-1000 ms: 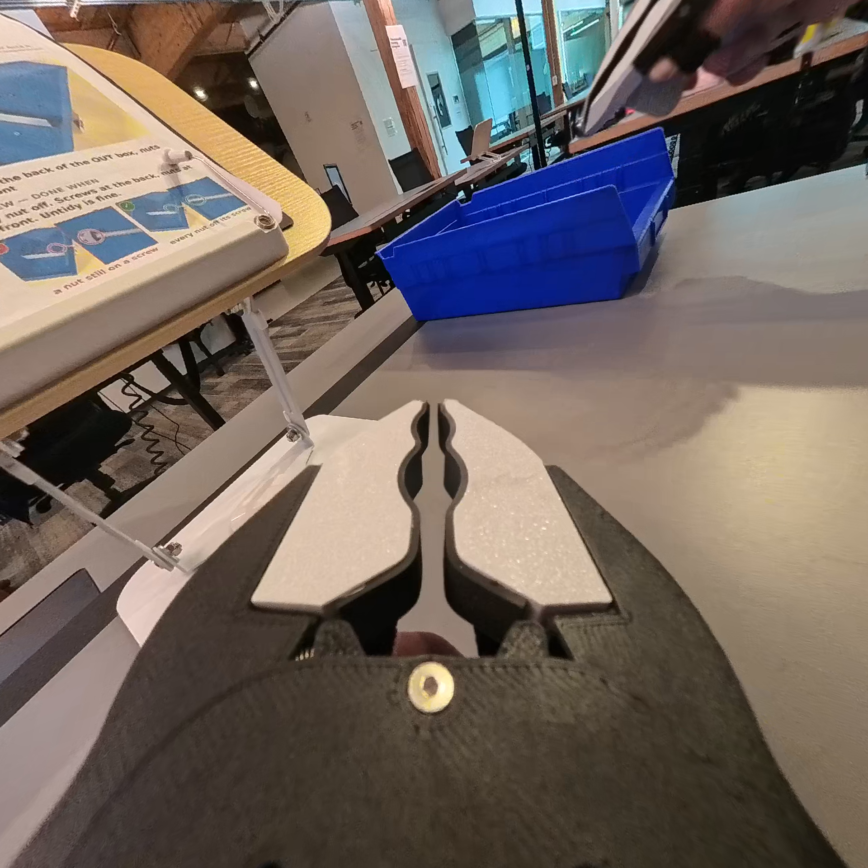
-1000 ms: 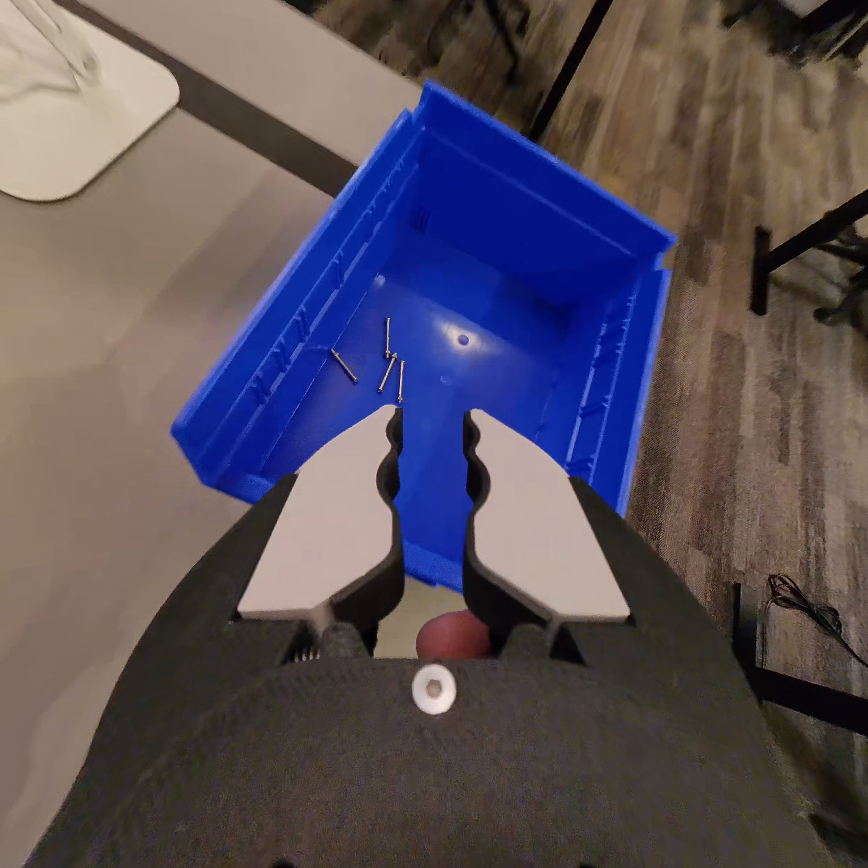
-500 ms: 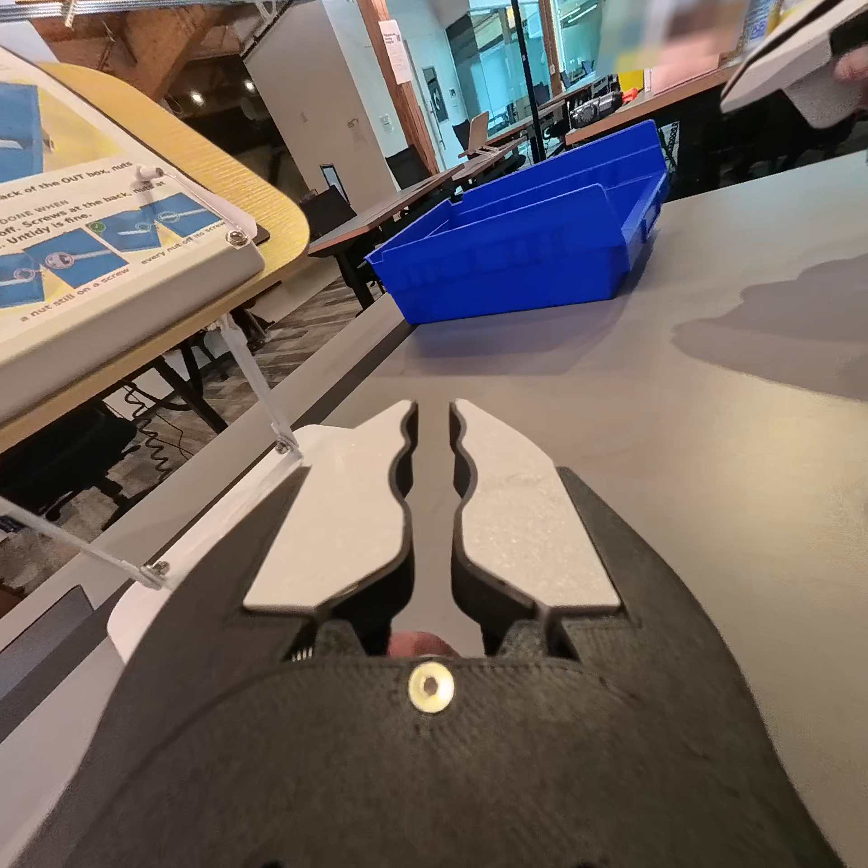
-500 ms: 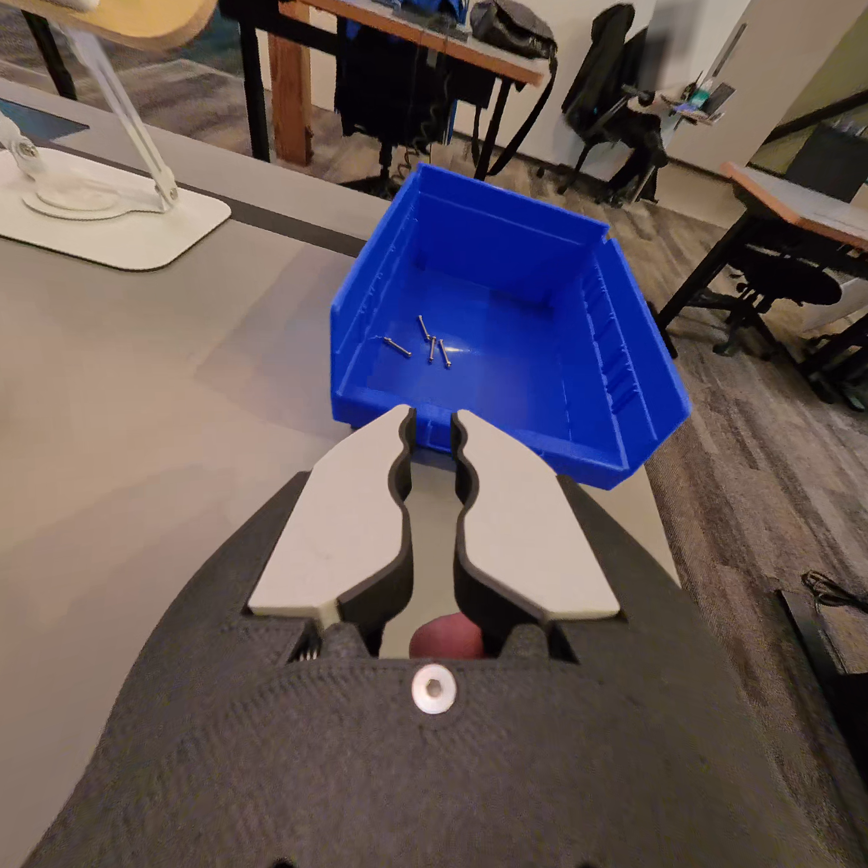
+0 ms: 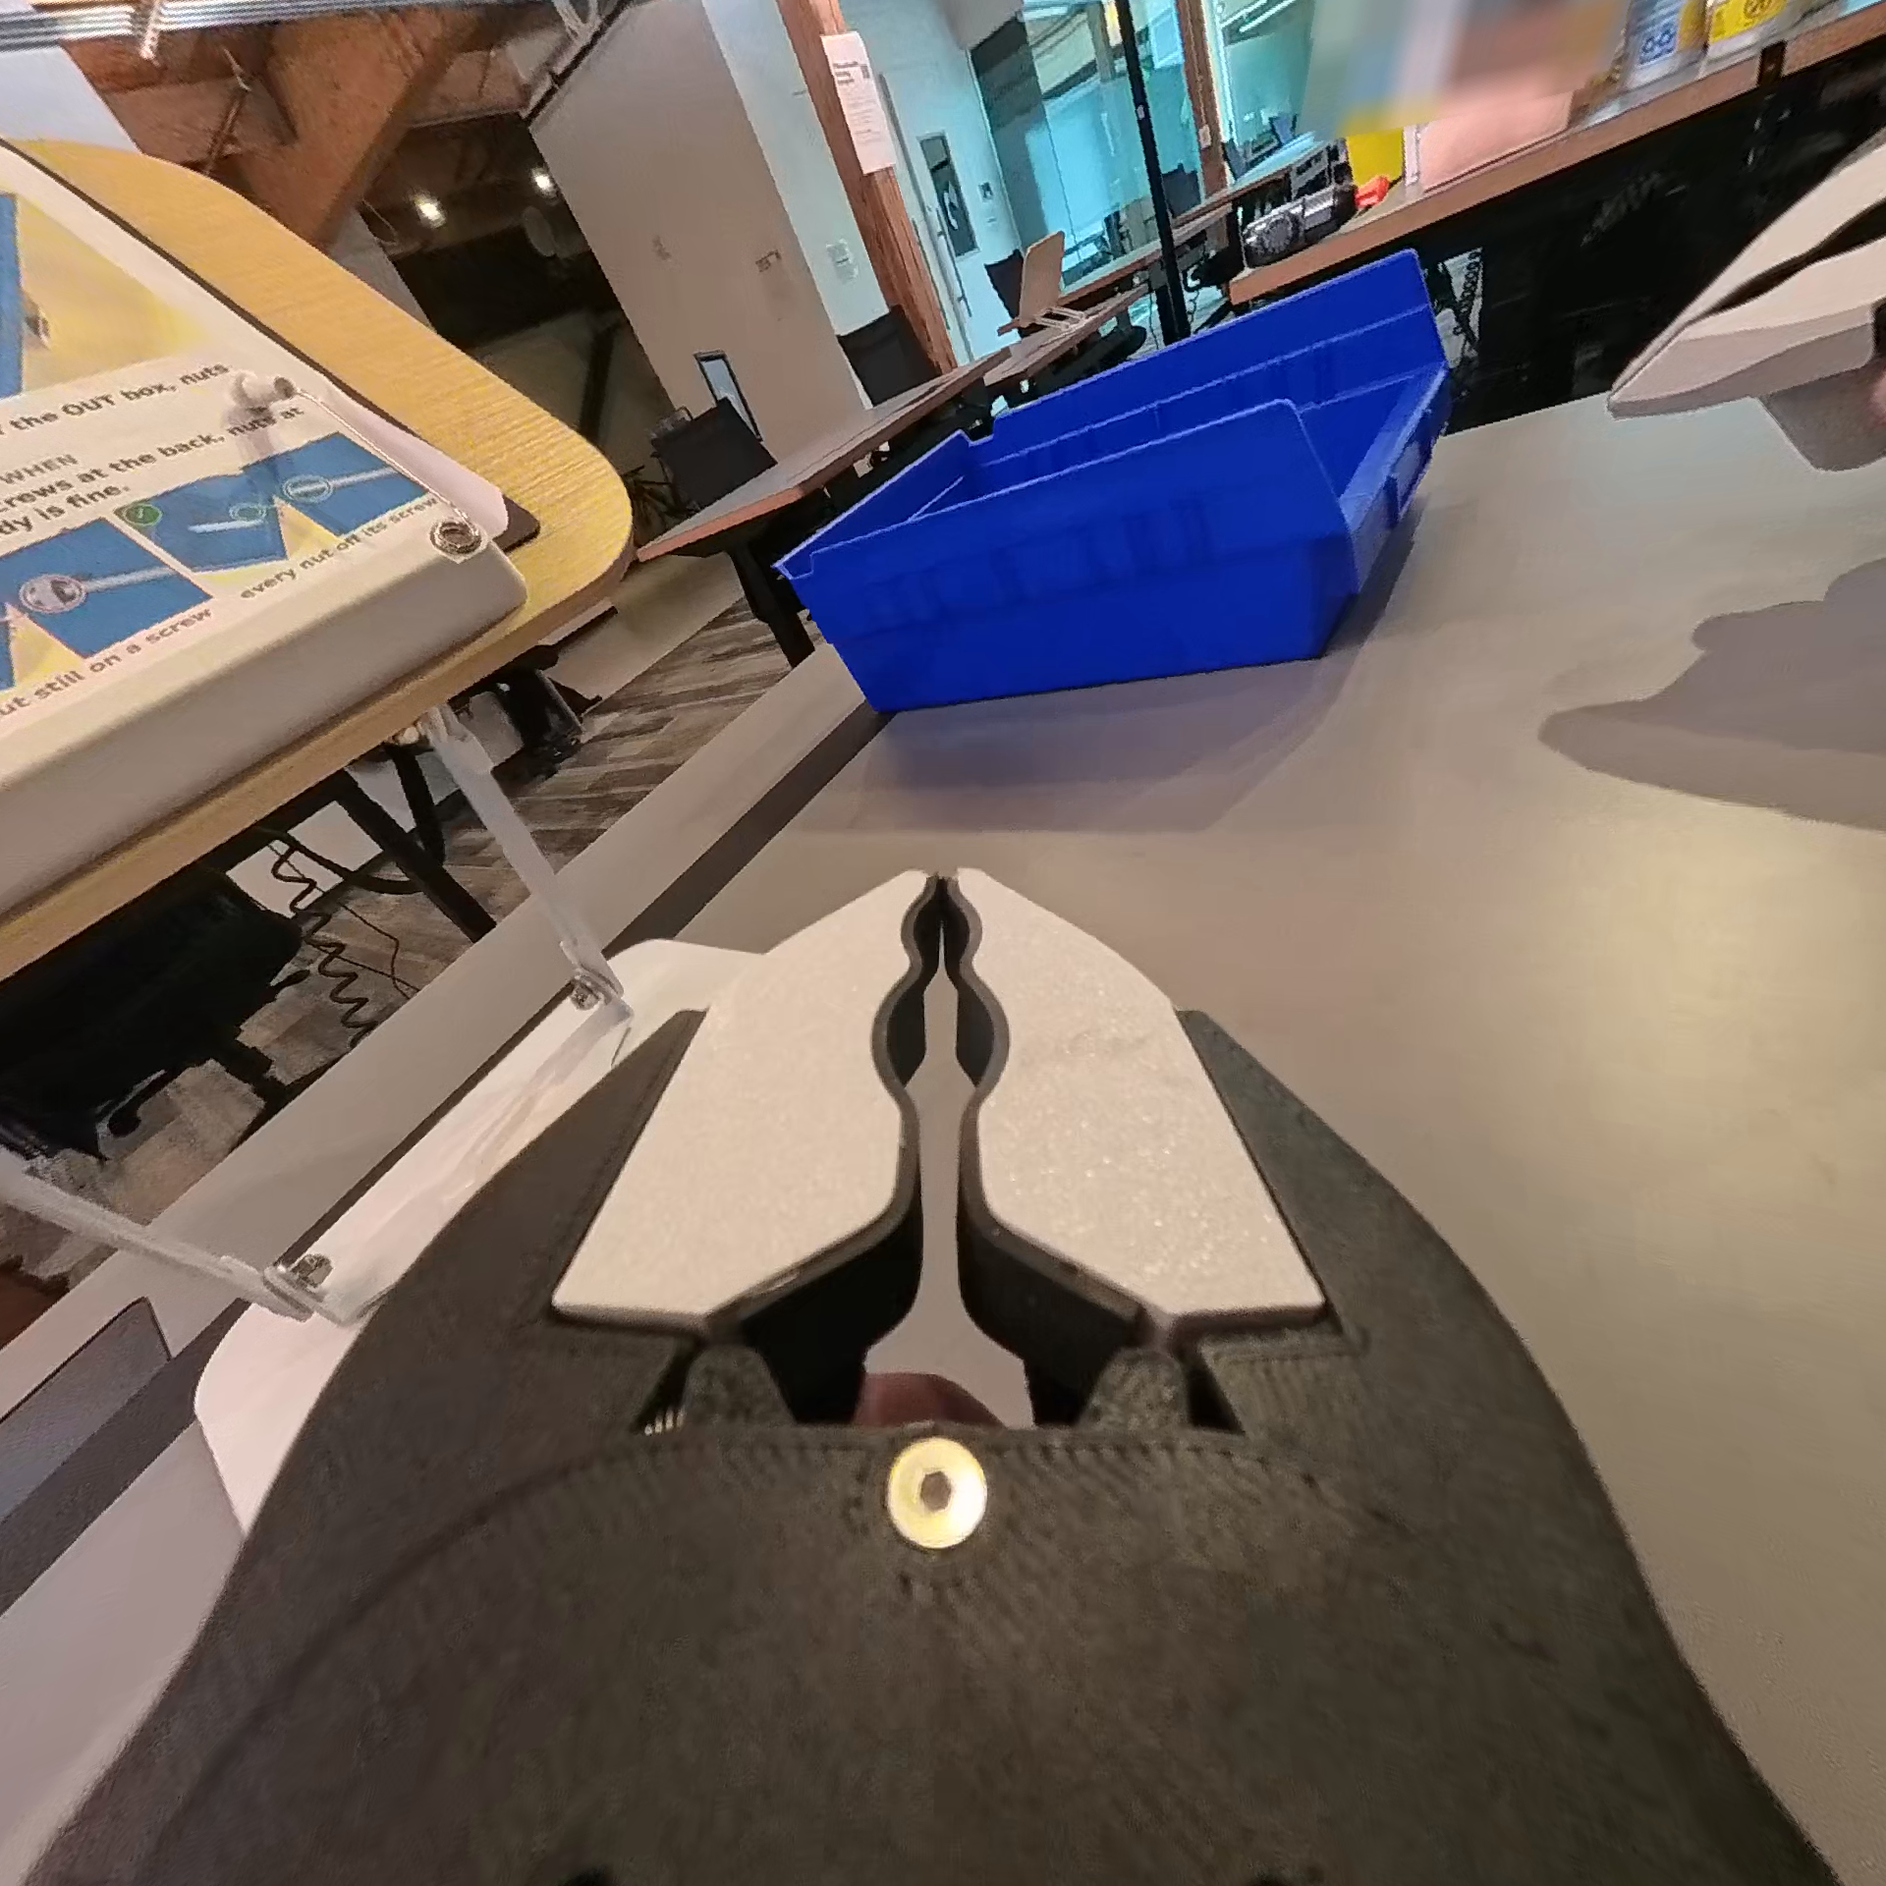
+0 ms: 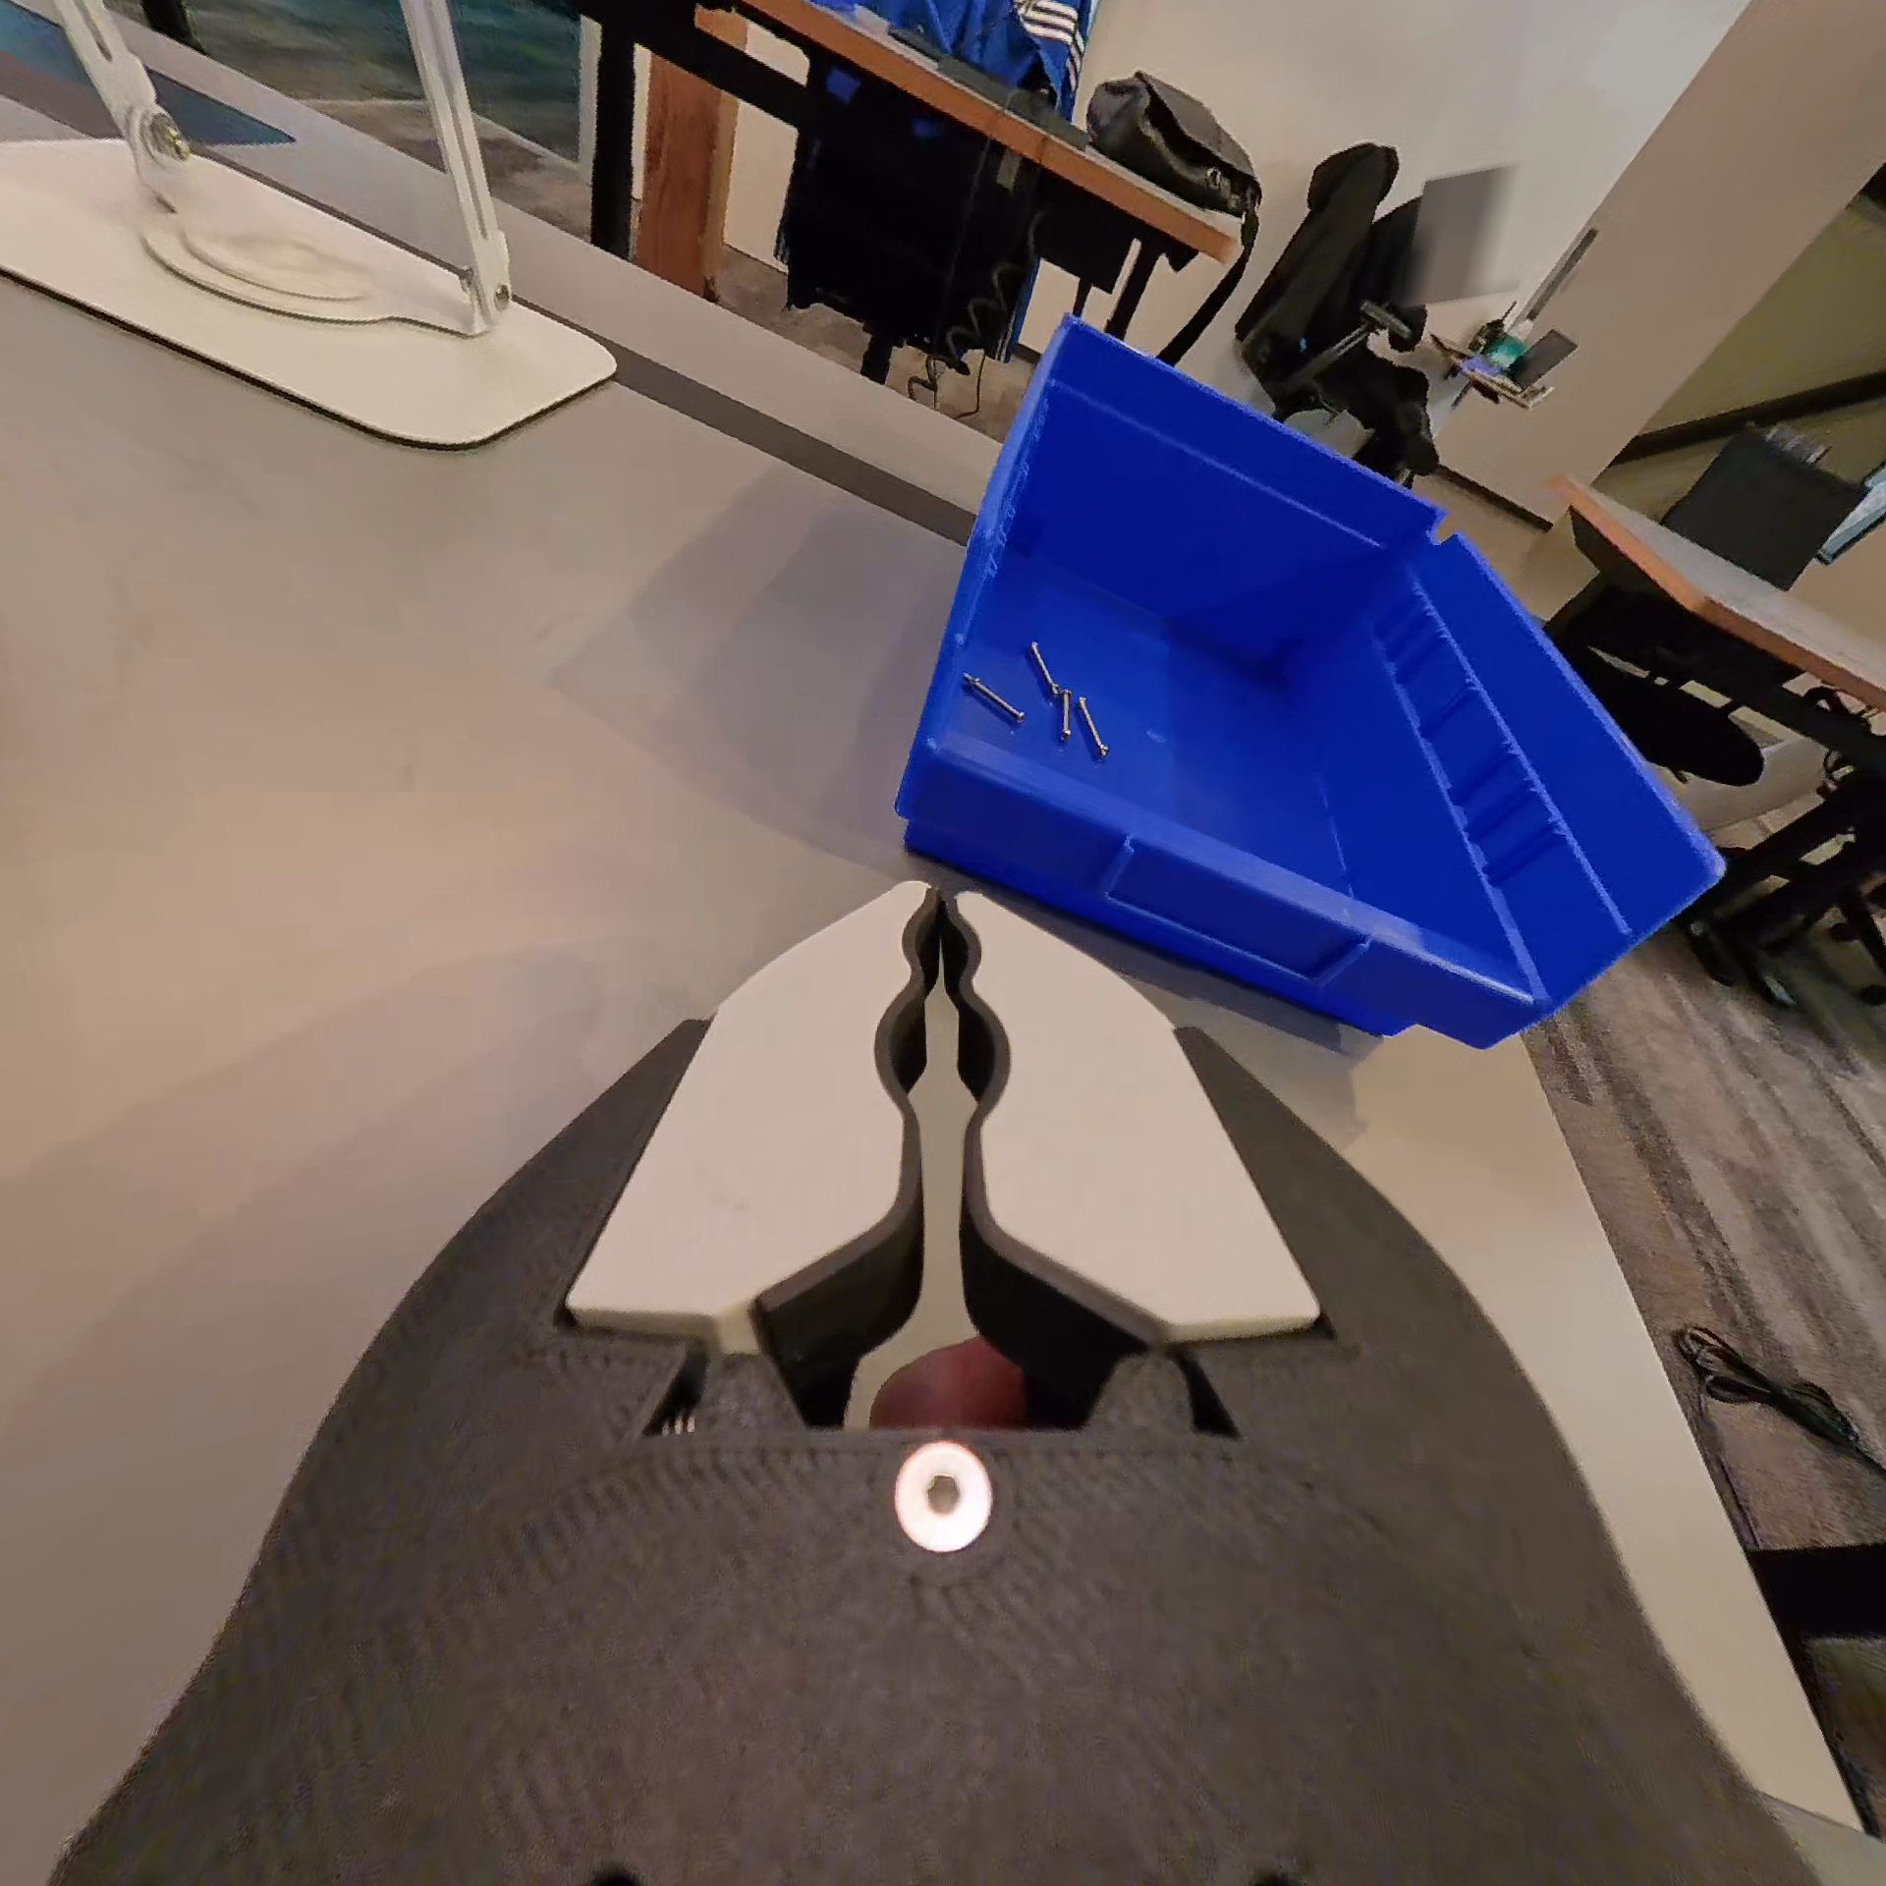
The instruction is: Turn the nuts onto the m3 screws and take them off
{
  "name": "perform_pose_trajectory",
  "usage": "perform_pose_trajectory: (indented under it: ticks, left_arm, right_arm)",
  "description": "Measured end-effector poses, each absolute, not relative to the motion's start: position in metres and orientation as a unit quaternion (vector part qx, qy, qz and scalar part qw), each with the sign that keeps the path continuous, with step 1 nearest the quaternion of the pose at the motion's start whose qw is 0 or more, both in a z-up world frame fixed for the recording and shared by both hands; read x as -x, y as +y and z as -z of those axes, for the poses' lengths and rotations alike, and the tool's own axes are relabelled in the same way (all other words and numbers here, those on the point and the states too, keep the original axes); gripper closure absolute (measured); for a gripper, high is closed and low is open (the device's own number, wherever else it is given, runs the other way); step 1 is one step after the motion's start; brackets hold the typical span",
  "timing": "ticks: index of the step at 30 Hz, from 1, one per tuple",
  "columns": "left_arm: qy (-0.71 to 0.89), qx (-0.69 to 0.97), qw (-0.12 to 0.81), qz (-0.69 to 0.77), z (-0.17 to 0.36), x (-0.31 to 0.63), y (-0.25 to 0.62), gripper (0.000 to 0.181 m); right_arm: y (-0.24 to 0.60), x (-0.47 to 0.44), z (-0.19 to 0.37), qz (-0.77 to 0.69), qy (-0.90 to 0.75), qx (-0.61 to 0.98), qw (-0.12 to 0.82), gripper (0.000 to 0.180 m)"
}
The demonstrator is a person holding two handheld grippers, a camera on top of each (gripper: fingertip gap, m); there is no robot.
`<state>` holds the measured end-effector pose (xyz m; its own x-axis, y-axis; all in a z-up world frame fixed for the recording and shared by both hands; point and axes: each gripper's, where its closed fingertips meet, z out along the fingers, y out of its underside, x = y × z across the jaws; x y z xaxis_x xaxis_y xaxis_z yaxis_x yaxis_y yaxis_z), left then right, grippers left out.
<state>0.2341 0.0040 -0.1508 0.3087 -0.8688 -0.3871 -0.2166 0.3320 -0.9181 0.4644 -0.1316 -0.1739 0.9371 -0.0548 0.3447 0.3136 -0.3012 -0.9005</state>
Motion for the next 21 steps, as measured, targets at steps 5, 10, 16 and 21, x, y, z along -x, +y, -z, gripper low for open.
perform_pose_trajectory:
  ticks: [5, 10, 16, 21]
  left_arm:
    - [0.513, 0.513, 0.642, 0.249, 0.144, -0.236, 0.008, 0.181]
    - [0.510, 0.511, 0.655, 0.224, 0.142, -0.228, 0.008, 0.181]
    - [0.493, 0.520, 0.664, 0.216, 0.137, -0.198, 0.001, 0.176]
    - [0.500, 0.518, 0.675, 0.160, 0.138, -0.151, -0.004, 0.171]
  right_arm:
    - [-0.130, -0.457, 0.185, 0.168, -0.115, 0.805, 0.557, 0.178]
    - [-0.128, -0.450, 0.192, 0.172, -0.142, 0.811, 0.540, 0.178]
    - [-0.129, -0.457, 0.187, 0.152, -0.114, 0.810, 0.554, 0.177]
    - [-0.129, -0.465, 0.182, 0.122, -0.078, 0.812, 0.566, 0.161]
